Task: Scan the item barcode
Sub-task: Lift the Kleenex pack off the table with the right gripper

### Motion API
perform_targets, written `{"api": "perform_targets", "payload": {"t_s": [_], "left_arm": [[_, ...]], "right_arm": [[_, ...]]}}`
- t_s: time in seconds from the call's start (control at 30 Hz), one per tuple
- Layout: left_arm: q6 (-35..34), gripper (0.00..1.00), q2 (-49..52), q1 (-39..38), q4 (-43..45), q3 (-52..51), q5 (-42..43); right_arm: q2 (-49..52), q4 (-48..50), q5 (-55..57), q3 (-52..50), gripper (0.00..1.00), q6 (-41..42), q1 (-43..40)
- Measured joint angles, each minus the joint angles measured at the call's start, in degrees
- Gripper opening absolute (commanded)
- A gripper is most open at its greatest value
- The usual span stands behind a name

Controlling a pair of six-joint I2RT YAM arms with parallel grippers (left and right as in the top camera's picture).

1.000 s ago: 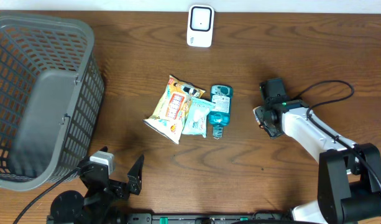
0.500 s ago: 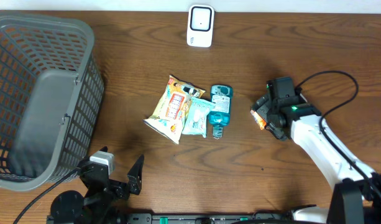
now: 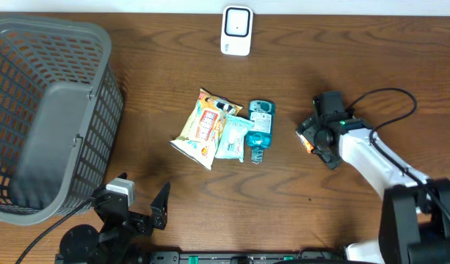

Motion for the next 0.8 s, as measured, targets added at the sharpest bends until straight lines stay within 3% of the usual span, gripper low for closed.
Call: {"api": "perform_targets", "payload": {"t_s": [0.07, 0.27, 0.6, 0.8], "left_arm": [[0.0, 0.98, 0.0, 0.0, 0.0, 0.0, 0.0], [0.0, 0.98, 0.0, 0.0, 0.0, 0.0, 0.0], [0.0, 0.98, 0.0, 0.0, 0.0, 0.0, 0.0], [0.0, 0.98, 0.0, 0.0, 0.0, 0.0, 0.0]], "right_arm": [[1.4, 0.6, 0.1, 0.0, 0.70, 0.5, -0.9], [3.2, 2.7, -0.7, 1.1, 0.02, 1.3, -2.0], [3.1, 2.2, -1.8, 1.7, 0.01, -2.4, -3.2], [0.6, 1.5, -13.3, 0.7, 0.01, -10.3, -4.0]]}}
